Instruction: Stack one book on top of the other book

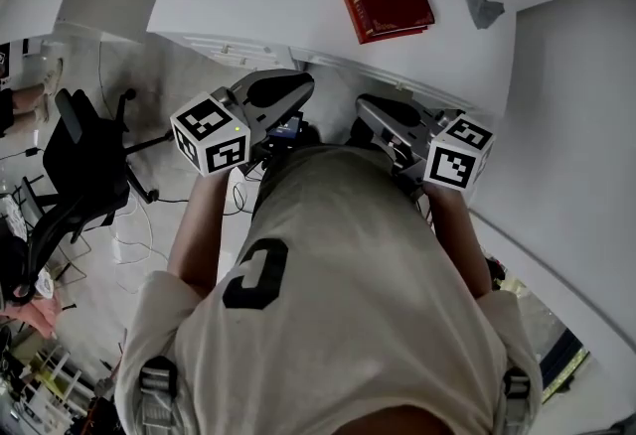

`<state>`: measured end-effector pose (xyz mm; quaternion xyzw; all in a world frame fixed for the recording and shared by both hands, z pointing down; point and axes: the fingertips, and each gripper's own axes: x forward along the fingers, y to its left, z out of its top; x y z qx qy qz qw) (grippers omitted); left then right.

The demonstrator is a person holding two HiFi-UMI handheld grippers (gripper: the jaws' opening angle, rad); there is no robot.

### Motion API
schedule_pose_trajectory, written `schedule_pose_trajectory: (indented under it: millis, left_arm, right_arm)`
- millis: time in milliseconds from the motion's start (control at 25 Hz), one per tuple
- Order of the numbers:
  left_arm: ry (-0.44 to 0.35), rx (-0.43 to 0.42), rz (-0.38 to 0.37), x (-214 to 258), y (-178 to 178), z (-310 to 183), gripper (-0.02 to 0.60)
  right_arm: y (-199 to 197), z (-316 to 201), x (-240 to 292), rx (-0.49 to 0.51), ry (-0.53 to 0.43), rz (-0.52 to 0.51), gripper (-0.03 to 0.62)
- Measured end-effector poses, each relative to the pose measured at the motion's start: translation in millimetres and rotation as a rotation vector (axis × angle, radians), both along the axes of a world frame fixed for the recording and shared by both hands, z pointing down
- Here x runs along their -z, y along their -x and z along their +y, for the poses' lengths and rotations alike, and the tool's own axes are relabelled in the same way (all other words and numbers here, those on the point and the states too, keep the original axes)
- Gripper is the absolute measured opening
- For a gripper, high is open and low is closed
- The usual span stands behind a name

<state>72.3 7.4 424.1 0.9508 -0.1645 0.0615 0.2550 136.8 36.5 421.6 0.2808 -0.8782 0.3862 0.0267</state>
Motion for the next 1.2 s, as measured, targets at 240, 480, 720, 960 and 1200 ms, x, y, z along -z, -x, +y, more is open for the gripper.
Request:
schedule_pose_trajectory:
  millis: [240,480,720,960,1200]
  left_arm:
    - [-0.011,0.018,-0.008,-1.0,12.8,2.0,0.02]
    - [-0.007,0.066,0.019,-1.0,25.4,2.1,0.021]
    - [-0.007,0.084,-0.005,-5.0,36.1,10.2,0.02]
    - [-0.021,0.097,0.05,5.9,38.2,12.9,0.02]
    - [-0.03,0.103,-0.007,0.0,42.7,14.4,0.02]
  right_arm:
    - [10.4,2.0,0.1,0.0,0.005,-0.016,0.008]
    - [18.4,2.5,-0.8,0.019,0.003,-0.028,0.006]
    - [26.0,6.1,2.1,0.031,0.001,-0.039,0.006]
    - [27.3,6.6,4.2,0.023,-0.004,-0.048,0.006]
    - [30.4,7.8,6.4,0.027,-0.009,-0.049,0.006]
